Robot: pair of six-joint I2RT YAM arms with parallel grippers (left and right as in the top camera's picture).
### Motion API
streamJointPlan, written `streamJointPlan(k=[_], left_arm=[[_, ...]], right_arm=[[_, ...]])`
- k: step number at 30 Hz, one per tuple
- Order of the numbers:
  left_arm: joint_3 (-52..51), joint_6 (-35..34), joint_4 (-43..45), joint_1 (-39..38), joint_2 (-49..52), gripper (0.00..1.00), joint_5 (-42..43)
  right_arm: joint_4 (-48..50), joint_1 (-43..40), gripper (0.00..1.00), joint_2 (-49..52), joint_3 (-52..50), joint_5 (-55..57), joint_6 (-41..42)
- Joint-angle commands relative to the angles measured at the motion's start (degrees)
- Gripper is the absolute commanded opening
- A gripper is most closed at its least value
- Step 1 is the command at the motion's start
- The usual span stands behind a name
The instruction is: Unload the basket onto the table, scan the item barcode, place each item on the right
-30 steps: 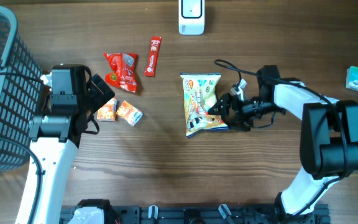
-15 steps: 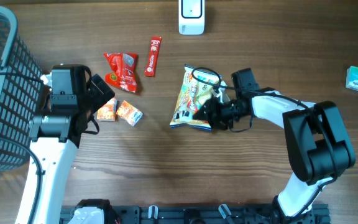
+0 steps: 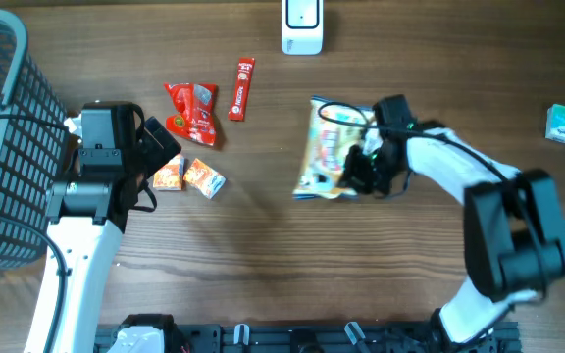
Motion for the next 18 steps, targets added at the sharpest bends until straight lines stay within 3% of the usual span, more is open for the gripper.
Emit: streamJointPlan(k=[1,9,18], left_arm=[[0.33,0.87,0.2,-0.09,-0.04,1.0,-0.9],[0.33,0.87,0.55,-0.09,-0.04,1.0,-0.9],[0.33,0.87,0.55,-0.09,-0.04,1.0,-0.28]], right_arm=[[-9.62,1.36,0.04,-8.63,9.46,31.93,-0.92],[-24.3,12.61,0.04,-15.23,18.8,56.52,1.27],[-26.86,23.82,0.04,-8.46,18.78,63.34,-1.27]])
